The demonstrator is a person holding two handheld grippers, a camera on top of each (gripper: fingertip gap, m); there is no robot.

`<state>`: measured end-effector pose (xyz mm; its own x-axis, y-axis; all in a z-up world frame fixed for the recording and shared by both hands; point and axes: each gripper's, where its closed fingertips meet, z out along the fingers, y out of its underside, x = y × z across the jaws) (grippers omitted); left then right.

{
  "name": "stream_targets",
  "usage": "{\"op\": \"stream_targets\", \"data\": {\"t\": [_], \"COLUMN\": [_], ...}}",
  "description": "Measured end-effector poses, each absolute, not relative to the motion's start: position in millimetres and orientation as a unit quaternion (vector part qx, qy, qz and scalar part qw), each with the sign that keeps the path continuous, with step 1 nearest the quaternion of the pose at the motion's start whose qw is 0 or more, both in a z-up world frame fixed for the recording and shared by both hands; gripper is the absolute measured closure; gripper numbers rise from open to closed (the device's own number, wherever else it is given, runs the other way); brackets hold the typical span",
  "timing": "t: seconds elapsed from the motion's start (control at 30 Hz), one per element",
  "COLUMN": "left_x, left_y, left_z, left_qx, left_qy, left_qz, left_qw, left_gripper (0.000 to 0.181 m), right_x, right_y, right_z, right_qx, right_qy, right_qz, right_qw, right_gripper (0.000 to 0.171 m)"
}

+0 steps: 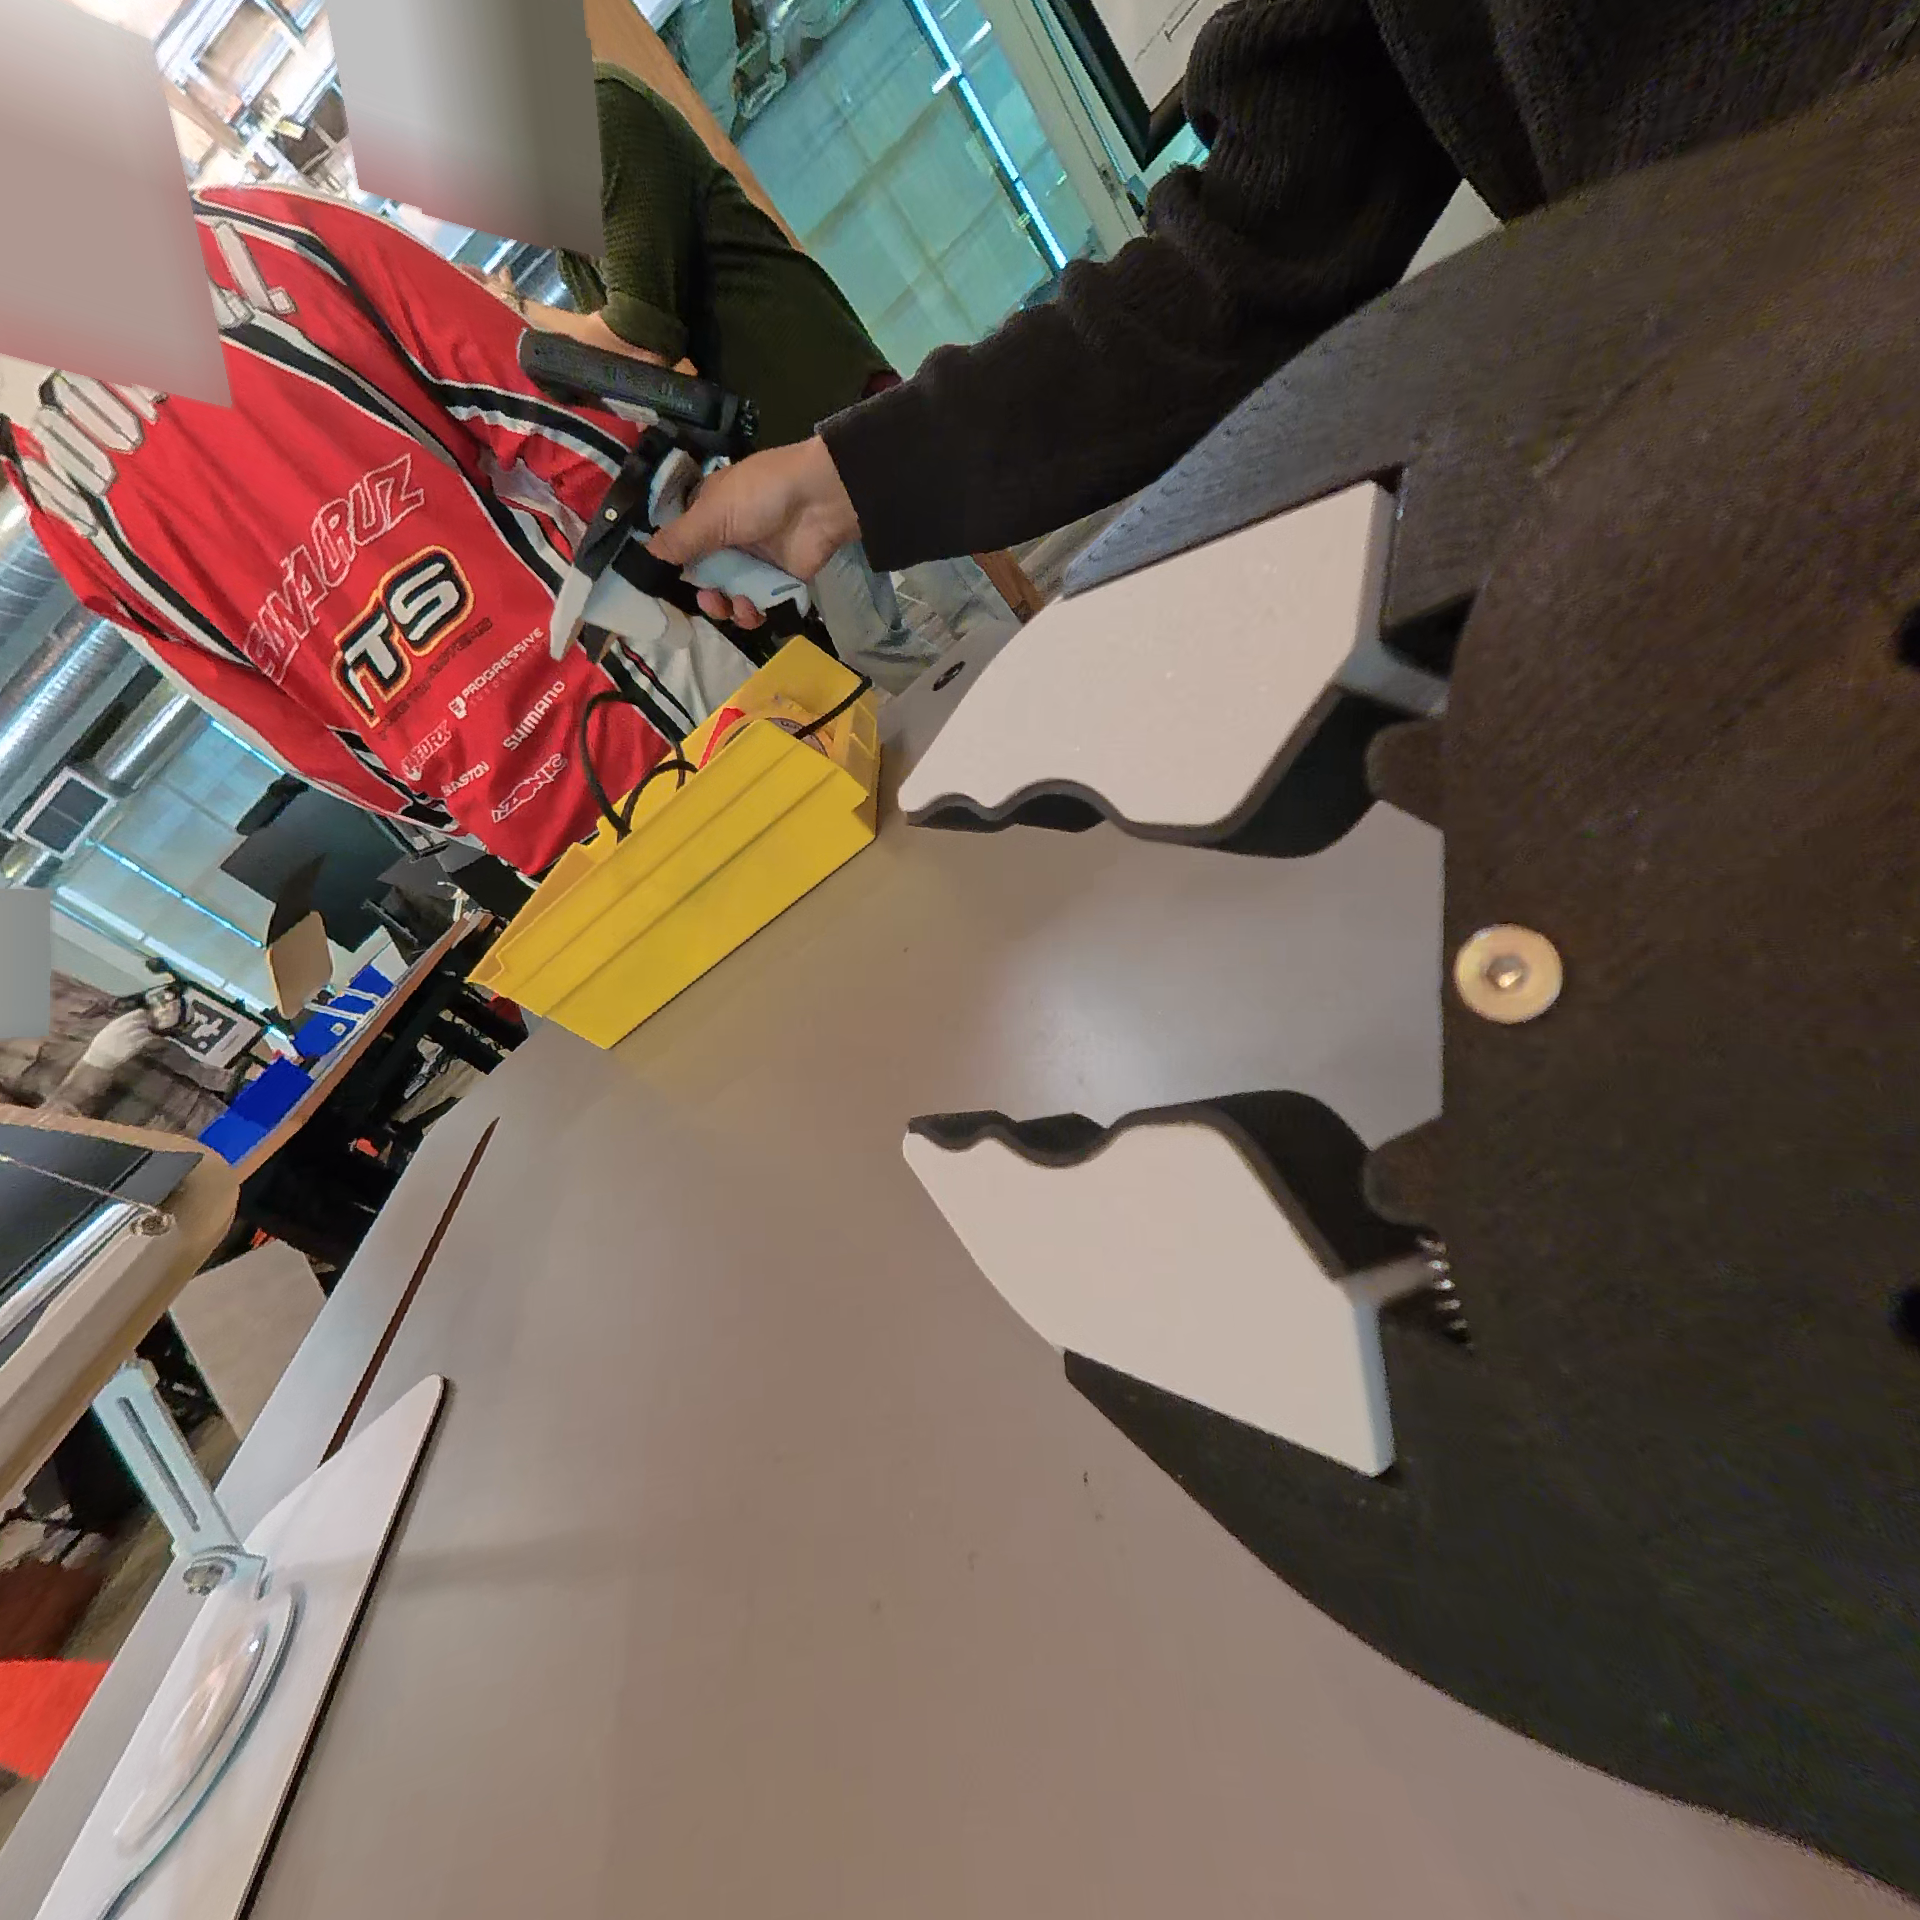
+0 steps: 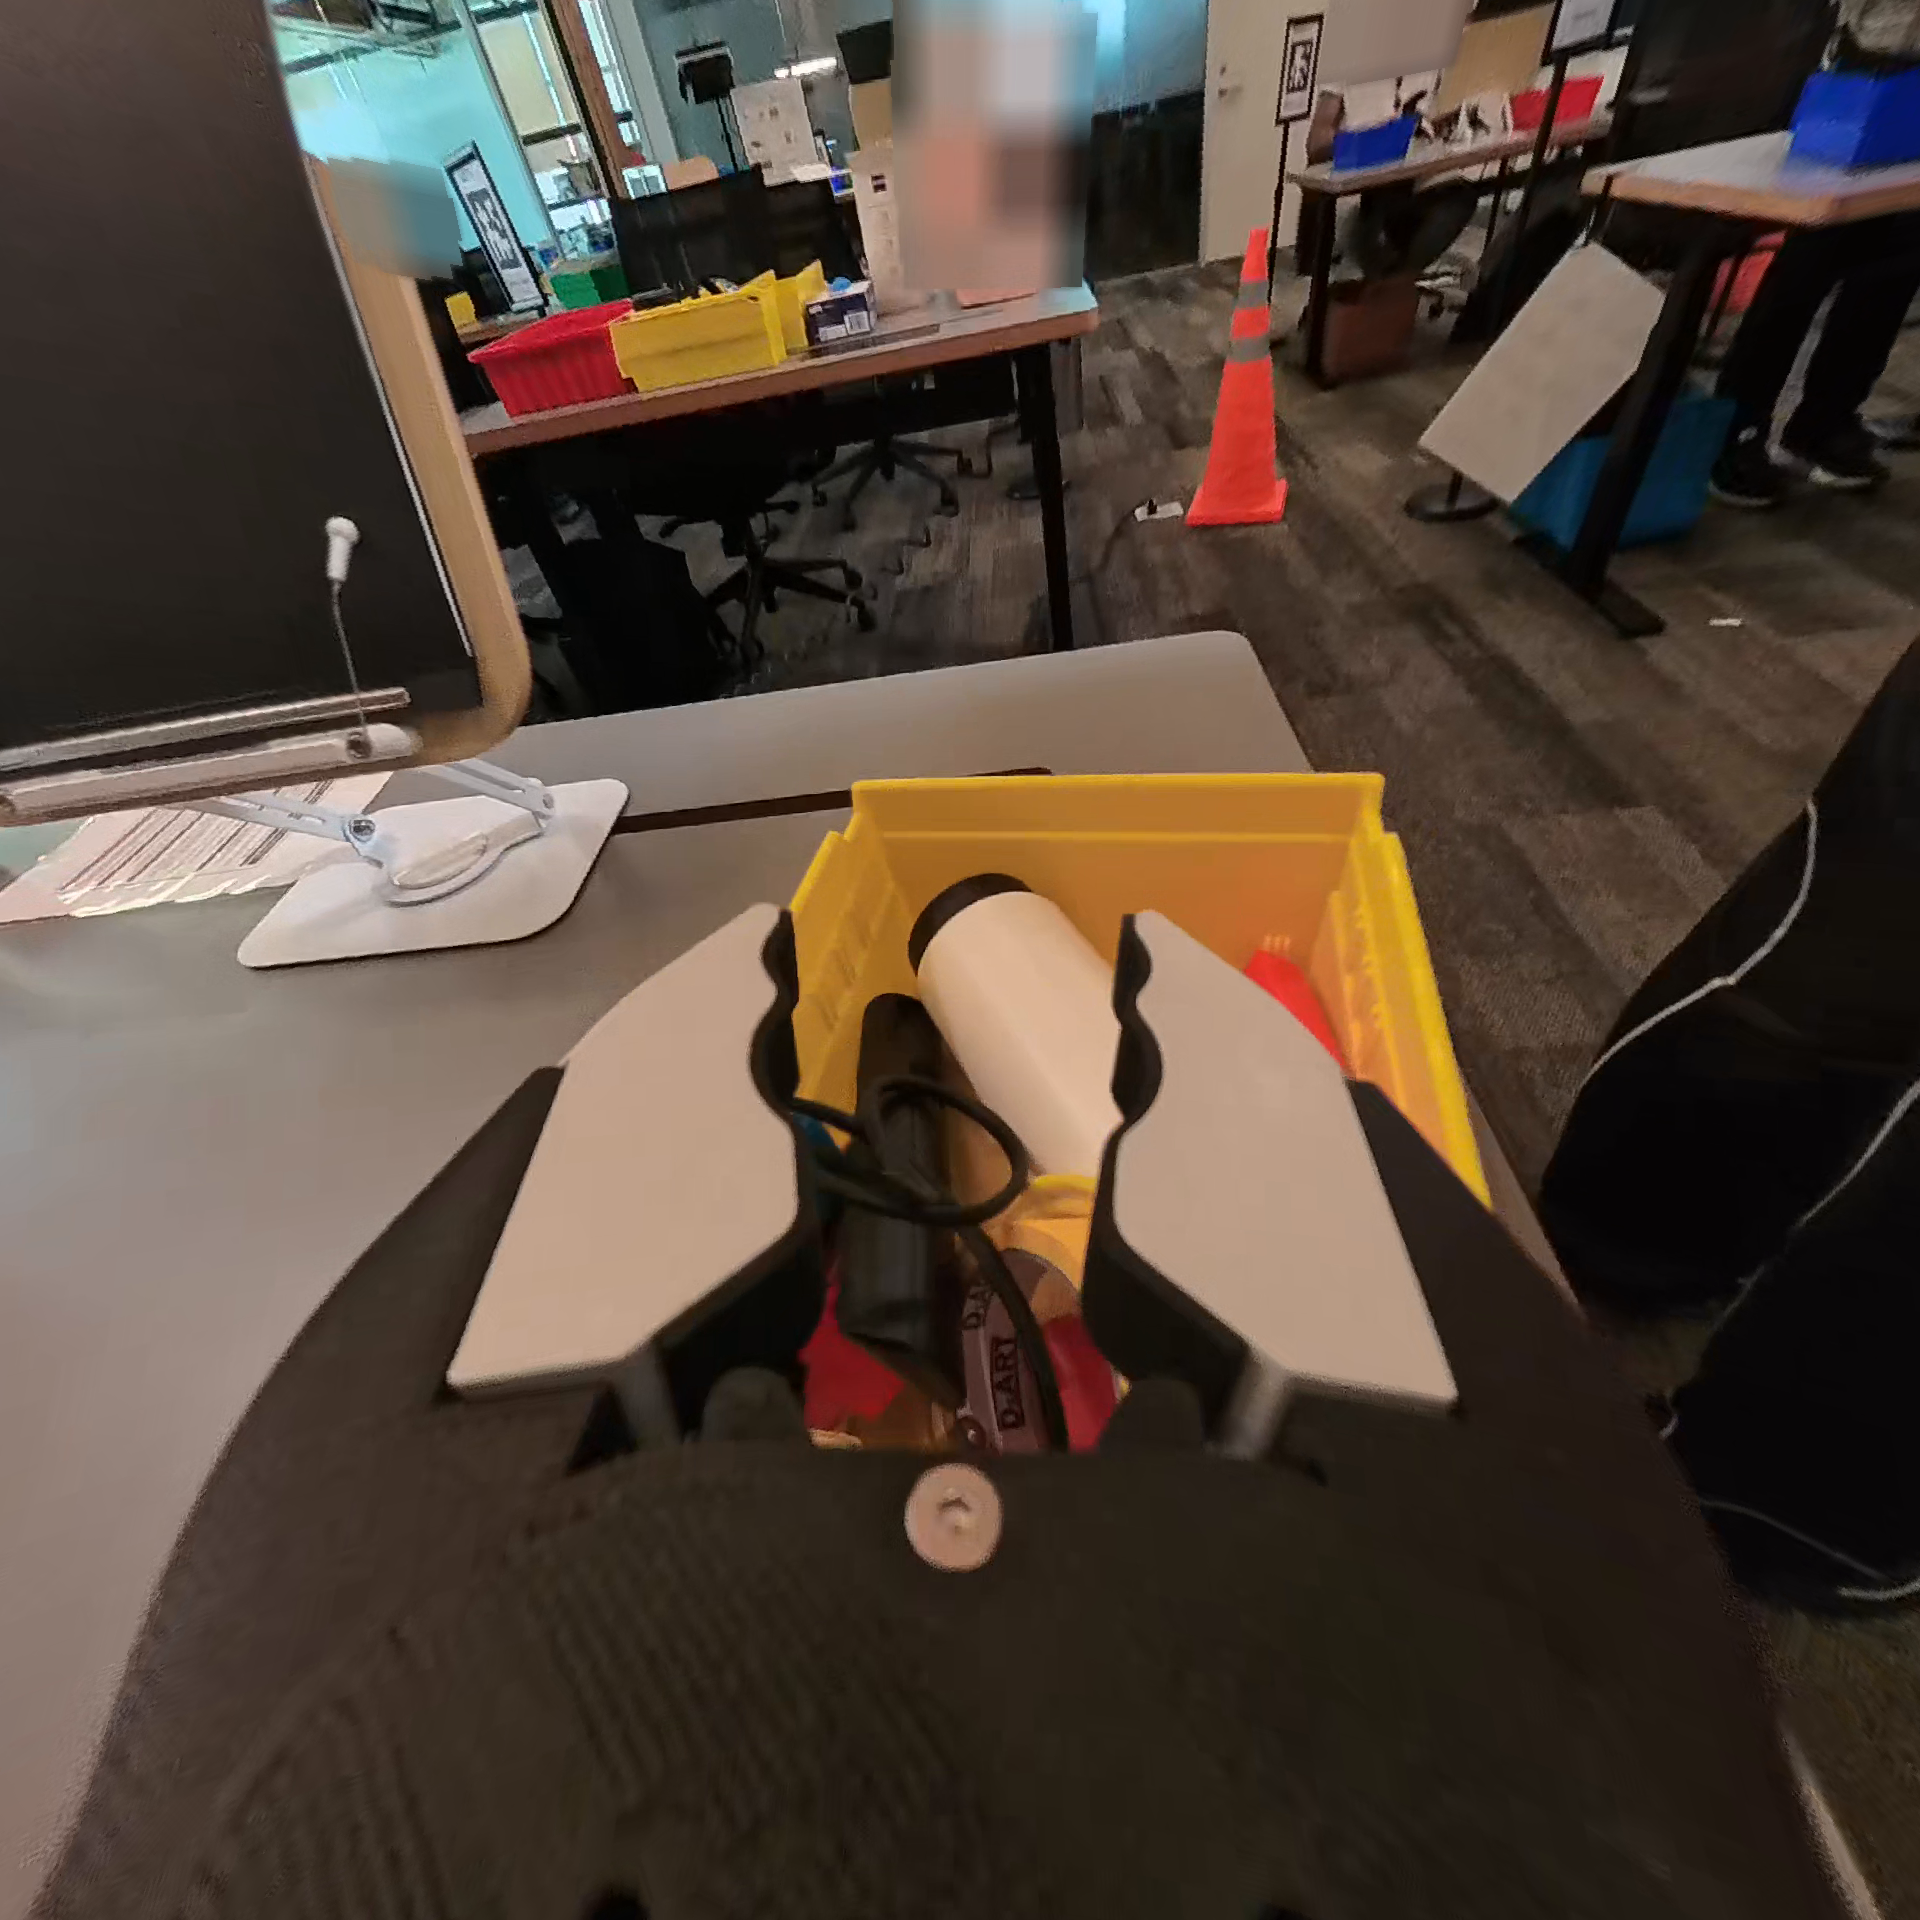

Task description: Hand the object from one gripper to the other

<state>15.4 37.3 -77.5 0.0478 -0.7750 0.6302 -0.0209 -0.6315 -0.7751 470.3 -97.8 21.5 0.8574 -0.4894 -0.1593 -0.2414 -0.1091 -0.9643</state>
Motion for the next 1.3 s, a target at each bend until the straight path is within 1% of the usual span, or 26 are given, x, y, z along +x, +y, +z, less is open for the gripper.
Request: {"op": "stream_targets", "data": {"t": [0.07,0.17,0.3,0.4,0.47,0.53,0.67,0.8,0.87,1.0,1.07,1.13,1.2,1.23,1.27,1.3], "left_x": [15,14,14,14,15,15,14,9,5,-2,-5,-7,-9,-11,-14,-18], "left_y": [38,40,40,40,40,40,41,45,49,59,63,65,63,63,61,57], "left_z": [-77,-76,-77,-77,-78,-78,-77,-75,-73,-75,-76,-76,-72,-67,-58,-47], "left_qx": [-0.657,-0.657,-0.658,-0.659,-0.66,-0.661,-0.662,-0.664,-0.663,-0.669,-0.672,-0.672,-0.667,-0.66,-0.649,-0.636], "left_qy": [0.298,0.294,0.296,0.301,0.305,0.305,0.305,0.303,0.299,0.294,0.291,0.285,0.278,0.276,0.28,0.29], "left_qz": [-0.623,-0.623,-0.62,-0.614,-0.61,-0.609,-0.603,-0.593,-0.59,-0.578,-0.574,-0.578,-0.592,-0.6,-0.61,-0.622], "left_qw": [0.303,0.305,0.308,0.312,0.314,0.315,0.325,0.34,0.35,0.363,0.367,0.364,0.357,0.358,0.359,0.353], "left_gripper": [0.13,0.13,0.131,0.131,0.131,0.131,0.132,0.133,0.133,0.135,0.136,0.137,0.139,0.144,0.158,0.177], "right_x": [465,453,432,394,359,317,221,142,115,91,90,89,88,88,88,88], "right_y": [-96,-94,-98,-100,-92,-75,-36,-6,4,17,19,17,15,16,15,15], "right_z": [27,37,71,111,123,120,85,22,-13,-81,-106,-119,-118,-115,-111,-109], "right_qx": [-0.738,-0.728,-0.685,-0.645,-0.653,-0.677,-0.699,-0.729,-0.744,-0.783,-0.796,-0.799,-0.797,-0.793,-0.788,-0.786], "right_qy": [0.236,0.221,0.194,0.129,0.066,-0.008,-0.132,-0.185,-0.21,-0.254,-0.273,-0.282,-0.279,-0.275,-0.269,-0.262], "right_qz": [-0.101,-0.081,-0.048,-0.037,-0.05,-0.058,-0.006,0.086,0.106,0.1,0.091,0.1,0.116,0.122,0.133,0.146], "right_qw": [0.624,0.644,0.701,0.752,0.753,0.733,0.703,0.653,0.625,0.559,0.533,0.521,0.523,0.53,0.537,0.541], "right_gripper": [0.112,0.117,0.126,0.135,0.139,0.142,0.145,0.146,0.146,0.144,0.143,0.143,0.143,0.143,0.143,0.143]}}
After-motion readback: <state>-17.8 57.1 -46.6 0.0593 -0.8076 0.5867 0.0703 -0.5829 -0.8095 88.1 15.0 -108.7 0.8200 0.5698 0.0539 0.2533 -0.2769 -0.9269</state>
